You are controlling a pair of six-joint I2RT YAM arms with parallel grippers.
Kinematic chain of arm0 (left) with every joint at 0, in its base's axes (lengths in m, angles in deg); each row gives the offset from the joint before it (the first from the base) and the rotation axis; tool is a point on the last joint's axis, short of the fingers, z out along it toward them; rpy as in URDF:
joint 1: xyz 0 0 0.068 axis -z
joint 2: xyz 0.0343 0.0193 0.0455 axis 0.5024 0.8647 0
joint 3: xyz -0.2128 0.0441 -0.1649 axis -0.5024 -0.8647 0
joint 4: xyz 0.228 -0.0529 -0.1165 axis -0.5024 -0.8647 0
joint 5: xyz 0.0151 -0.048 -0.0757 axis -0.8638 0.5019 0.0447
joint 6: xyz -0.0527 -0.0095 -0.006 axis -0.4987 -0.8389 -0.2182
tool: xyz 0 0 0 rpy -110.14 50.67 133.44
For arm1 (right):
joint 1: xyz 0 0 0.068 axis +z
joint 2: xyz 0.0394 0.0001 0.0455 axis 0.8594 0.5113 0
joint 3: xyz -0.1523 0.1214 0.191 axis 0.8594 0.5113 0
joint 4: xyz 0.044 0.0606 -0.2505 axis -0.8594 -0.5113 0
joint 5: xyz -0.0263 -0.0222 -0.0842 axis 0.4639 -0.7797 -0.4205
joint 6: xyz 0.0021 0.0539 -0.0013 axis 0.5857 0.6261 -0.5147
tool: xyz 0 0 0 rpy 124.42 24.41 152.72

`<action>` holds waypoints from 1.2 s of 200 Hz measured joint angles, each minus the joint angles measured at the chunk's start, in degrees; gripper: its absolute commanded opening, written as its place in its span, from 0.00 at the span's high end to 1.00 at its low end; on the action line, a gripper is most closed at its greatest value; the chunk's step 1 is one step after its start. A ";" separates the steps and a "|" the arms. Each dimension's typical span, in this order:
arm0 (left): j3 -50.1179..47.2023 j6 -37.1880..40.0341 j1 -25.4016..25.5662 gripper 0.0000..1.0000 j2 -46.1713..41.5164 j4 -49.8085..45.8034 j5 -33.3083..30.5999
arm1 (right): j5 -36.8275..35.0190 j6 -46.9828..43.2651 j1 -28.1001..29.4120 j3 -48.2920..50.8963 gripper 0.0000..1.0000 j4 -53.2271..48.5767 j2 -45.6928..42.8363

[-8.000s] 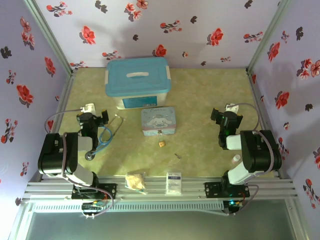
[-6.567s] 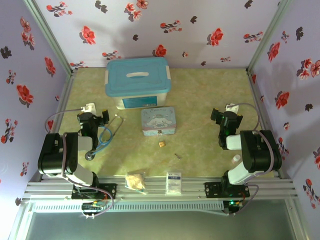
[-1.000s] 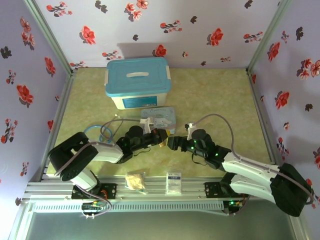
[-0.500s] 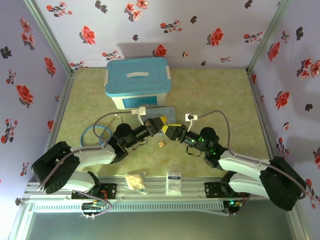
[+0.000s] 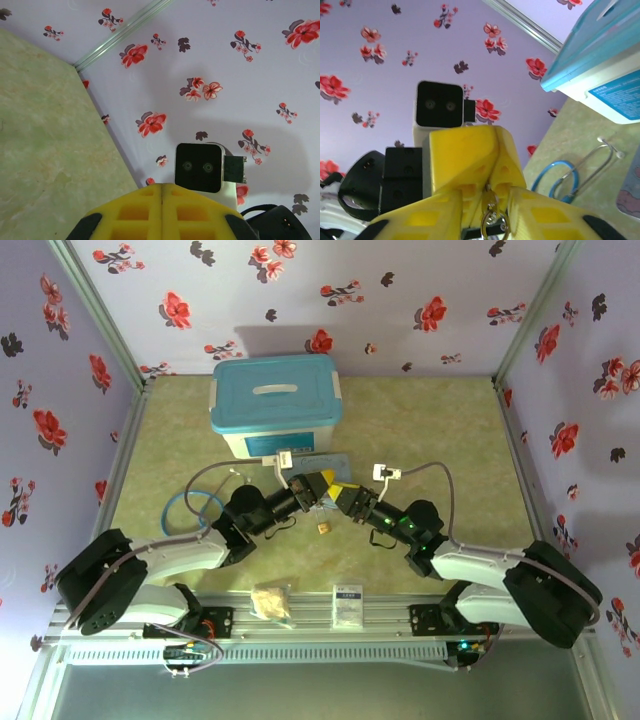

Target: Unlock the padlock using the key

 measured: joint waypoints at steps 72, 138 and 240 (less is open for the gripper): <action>0.28 0.33 0.11 1.00 -0.11 -0.72 -1.03 | -0.17 2.23 0.00 0.02 0.94 4.20 2.86; 0.44 1.03 0.48 1.00 -0.15 -0.46 -1.70 | -1.55 3.08 -0.20 0.50 0.53 4.24 3.74; 0.44 1.38 0.48 1.00 0.02 -1.07 -2.16 | -1.44 3.08 0.04 0.50 0.79 5.75 3.87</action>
